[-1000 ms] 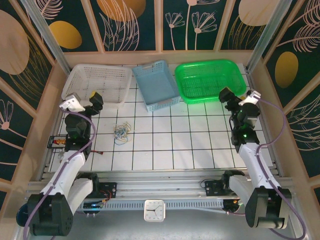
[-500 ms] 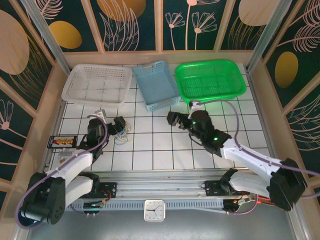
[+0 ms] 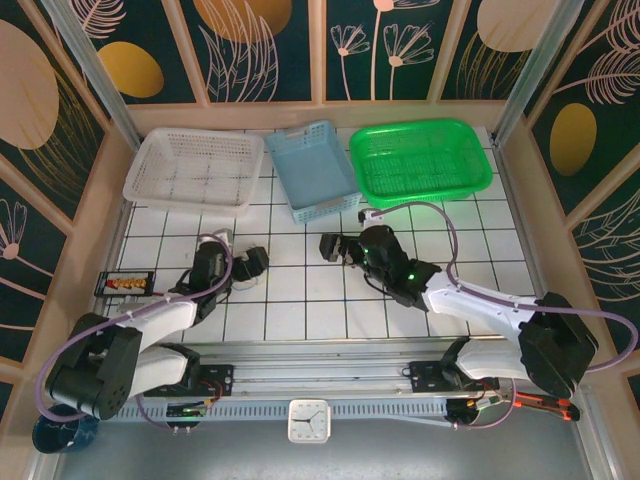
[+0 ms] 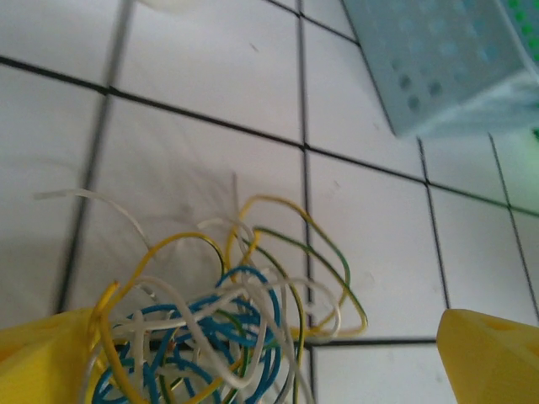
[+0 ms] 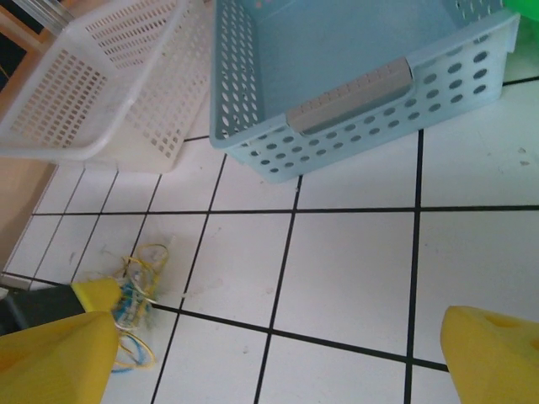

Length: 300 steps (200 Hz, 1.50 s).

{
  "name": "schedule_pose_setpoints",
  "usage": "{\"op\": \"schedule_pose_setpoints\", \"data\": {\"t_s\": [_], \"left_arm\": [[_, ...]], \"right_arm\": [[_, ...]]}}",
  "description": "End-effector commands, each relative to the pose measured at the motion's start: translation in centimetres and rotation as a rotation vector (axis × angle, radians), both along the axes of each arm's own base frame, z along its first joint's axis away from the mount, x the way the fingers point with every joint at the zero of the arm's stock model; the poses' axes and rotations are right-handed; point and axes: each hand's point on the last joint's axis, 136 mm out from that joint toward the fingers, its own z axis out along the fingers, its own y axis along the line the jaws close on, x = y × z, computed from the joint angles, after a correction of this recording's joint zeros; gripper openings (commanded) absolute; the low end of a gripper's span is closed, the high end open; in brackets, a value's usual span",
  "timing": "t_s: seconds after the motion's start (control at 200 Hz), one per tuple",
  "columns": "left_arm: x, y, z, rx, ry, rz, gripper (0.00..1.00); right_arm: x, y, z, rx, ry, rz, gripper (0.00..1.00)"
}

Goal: Untangle the cables

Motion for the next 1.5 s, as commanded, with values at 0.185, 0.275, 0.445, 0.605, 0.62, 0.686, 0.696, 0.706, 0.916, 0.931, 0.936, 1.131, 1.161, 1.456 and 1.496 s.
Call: {"op": "schedule_pose_setpoints", "data": {"t_s": [0.185, 0.275, 0.445, 0.605, 0.62, 0.686, 0.696, 0.706, 0.916, 0.931, 0.936, 1.131, 1.161, 1.456, 1.496], "left_arm": [[0.0, -8.7, 5.2, -0.186, -0.103, -0.166, 0.99], [-0.2, -11.0, 5.7, -0.212, -0.110, -0.204, 0.99], [-0.4, -14.8, 5.7, -0.232, -0.107, -0.269, 0.99], [0.0, -15.0, 6.1, -0.215, -0.115, -0.252, 0.99], [0.0, -14.8, 6.1, -0.206, -0.116, -0.245, 0.99], [0.1, -13.7, 6.1, -0.162, -0.119, -0.206, 0.99], [0.1, -13.5, 6.0, -0.154, -0.117, -0.199, 0.99], [0.1, -13.3, 6.0, -0.148, -0.117, -0.191, 0.99], [0.0, -9.2, 6.2, -0.017, -0.122, -0.060, 0.99], [0.1, -8.9, 6.4, -0.001, -0.129, -0.049, 0.99], [0.1, -8.8, 6.4, 0.006, -0.131, -0.047, 0.99], [1.9, -8.3, 9.3, 0.074, -0.158, -0.081, 0.99], [2.5, -8.1, 9.3, 0.063, -0.143, -0.079, 0.99], [3.9, -7.5, 9.0, -0.037, -0.103, -0.087, 0.99], [3.9, -7.5, 9.0, -0.037, -0.102, -0.089, 0.99]], "right_arm": [[1.4, -4.5, 4.3, 0.042, -0.079, -0.107, 0.99], [1.5, -6.2, 4.9, 0.066, -0.083, -0.139, 0.99], [1.5, -8.2, 5.9, 0.091, -0.086, -0.177, 0.99], [1.3, -7.7, 5.8, 0.089, -0.066, -0.147, 0.99], [1.2, -7.6, 5.6, 0.090, -0.063, -0.143, 0.99], [1.1, -7.1, 5.0, 0.098, -0.040, -0.122, 0.98], [1.0, -7.0, 4.9, 0.100, -0.036, -0.118, 0.99], [1.0, -7.0, 4.8, 0.101, -0.031, -0.115, 0.99], [-0.3, -4.7, 1.3, 0.077, 0.075, -0.110, 0.98], [-0.5, -4.3, 0.9, 0.065, 0.086, -0.107, 0.98], [-0.5, -4.2, 0.8, 0.062, 0.091, -0.105, 0.98], [-3.4, 1.1, -2.9, 0.095, 0.203, 0.074, 0.72], [-3.6, 1.7, -3.3, 0.115, 0.223, 0.089, 0.66], [-4.6, 4.5, -6.7, 0.182, 0.312, 0.127, 0.44], [-4.6, 4.9, -7.1, 0.176, 0.320, 0.130, 0.46]]}}
